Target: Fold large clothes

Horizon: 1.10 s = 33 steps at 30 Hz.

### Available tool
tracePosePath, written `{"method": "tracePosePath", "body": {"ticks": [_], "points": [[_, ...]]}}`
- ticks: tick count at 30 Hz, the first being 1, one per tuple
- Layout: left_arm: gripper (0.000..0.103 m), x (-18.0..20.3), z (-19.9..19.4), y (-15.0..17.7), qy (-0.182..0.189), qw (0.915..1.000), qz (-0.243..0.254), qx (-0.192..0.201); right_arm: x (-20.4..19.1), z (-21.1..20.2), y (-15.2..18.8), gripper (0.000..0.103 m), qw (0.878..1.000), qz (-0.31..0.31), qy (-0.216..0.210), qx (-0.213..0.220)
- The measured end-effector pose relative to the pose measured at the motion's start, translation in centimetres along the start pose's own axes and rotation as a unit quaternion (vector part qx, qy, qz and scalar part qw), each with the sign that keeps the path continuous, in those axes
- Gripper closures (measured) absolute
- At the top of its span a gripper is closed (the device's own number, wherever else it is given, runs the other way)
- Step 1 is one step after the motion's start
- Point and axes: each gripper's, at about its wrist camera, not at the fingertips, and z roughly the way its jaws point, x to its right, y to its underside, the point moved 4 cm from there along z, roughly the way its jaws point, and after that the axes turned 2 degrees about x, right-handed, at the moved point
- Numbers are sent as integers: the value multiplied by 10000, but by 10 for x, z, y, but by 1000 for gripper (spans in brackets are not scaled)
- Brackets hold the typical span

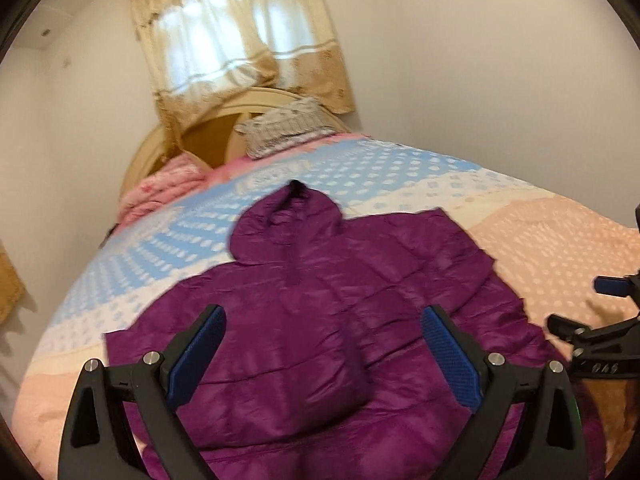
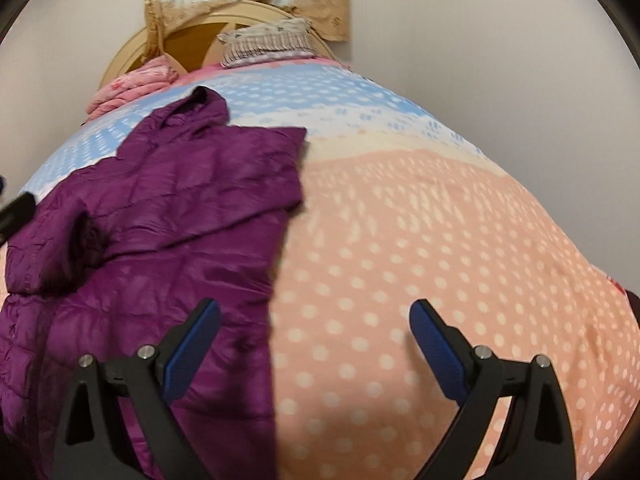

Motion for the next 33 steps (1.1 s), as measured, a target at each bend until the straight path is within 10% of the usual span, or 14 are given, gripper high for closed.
{"method": "tracePosePath", "body": {"ticks": [8, 13, 20, 22, 24, 33], "points": [[5, -113, -53, 7, -596, 9944, -624, 619, -25, -7, -8, 6, 9994, -122, -310, 117], [5, -193, -13, 45, -1761, 9799, -914, -221, -76, -13, -22, 6, 9953, -214, -923, 209], [5, -265, 40, 133, -2284, 9337, -2190, -1675, -167, 21, -40, 6, 9775, -251, -2072, -309], [5, -267, 44, 151, -2238, 9268, -2387, -1844, -184, 46, -35, 21, 9711, -178, -2267, -728], [5, -265, 42, 163, -2258, 9246, -2407, -1900, -194, 63, -27, 93, 9560, -65, -2677, -1197], [5, -270, 36, 164, -2315, 9270, -2256, -1904, -123, 35, -27, 95, 9752, 111, -2151, -507]]}}
